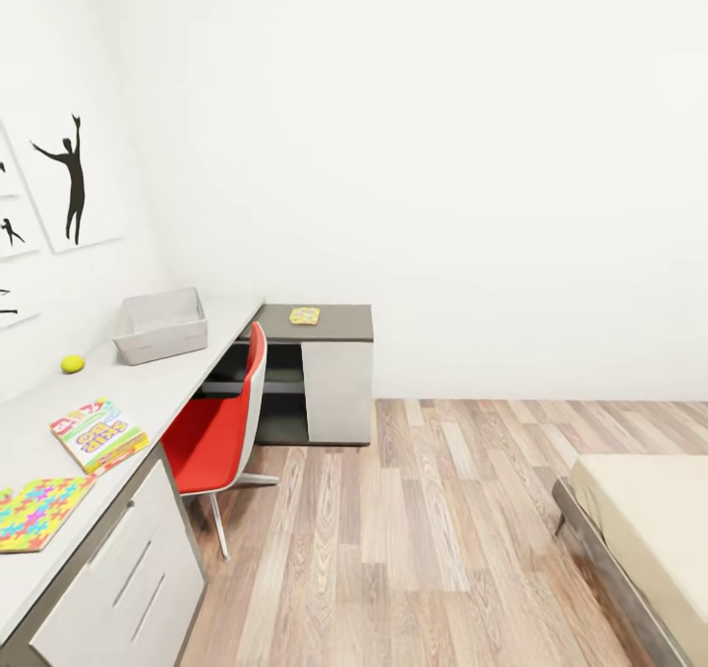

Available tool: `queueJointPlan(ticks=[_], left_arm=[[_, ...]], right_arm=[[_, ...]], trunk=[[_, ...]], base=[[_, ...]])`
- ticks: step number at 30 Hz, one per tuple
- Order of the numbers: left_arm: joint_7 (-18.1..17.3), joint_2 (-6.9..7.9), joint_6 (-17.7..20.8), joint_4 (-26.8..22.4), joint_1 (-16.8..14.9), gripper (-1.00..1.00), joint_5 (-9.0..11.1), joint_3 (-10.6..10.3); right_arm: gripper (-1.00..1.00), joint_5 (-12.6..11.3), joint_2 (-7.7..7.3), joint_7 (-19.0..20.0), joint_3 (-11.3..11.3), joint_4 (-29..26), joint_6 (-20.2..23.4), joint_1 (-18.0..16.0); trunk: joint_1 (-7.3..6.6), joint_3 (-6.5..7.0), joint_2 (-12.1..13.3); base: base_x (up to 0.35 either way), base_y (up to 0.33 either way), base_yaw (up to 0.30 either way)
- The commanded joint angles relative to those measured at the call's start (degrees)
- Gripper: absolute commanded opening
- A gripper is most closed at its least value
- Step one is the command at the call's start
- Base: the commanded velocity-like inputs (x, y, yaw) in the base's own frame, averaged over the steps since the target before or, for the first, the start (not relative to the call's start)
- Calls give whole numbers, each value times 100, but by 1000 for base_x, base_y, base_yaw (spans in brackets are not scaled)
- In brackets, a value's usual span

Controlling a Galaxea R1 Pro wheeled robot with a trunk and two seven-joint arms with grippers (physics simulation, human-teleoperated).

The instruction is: Put all the toys in the child's room - the three board games (two on the bed and one on the table), the two jigsaw puzzles on the table, and the tennis ball on the table - inside the toy box on the table in the child's room.

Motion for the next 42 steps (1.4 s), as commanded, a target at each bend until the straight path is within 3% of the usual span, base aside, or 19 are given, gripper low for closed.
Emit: queueJointPlan(ticks=[1,21,32,35,39,42], left_arm=[[-7,2,-15,-2,-1,100,-4,4],[-7,-3,13,-143,-1,100,-9,-5],[1,-2,82,-563,-8,100,-7,-8],[11,6,267,-791,-25,100,-5,-6],[30,5,886,-1181,-159,100,-1,-4],[49,20,1797,-1748,-448,100,7,1]], right_arm=[[100,-2,-3,-8,0,0,-22,0],[100,-1,31,-2,-11,-7,-37,0],[100,11,131,-1,-7,-13,-129,-2],[100,-4,144,11,-8,-26,-76,-24],[100,-16,111,13,-17,-74,197,-238],[100,-21,82,8,-32,-203,797,-683]], trunk=[[-23,14,39],[-462,373,841],[-703,571,1282],[-769,625,1402],[-857,696,1563],[-923,750,1683]], base=[[0,0,1],[0,0,0],[0,0,0],[0,0,0],[0,0,0],[0,0,0]])
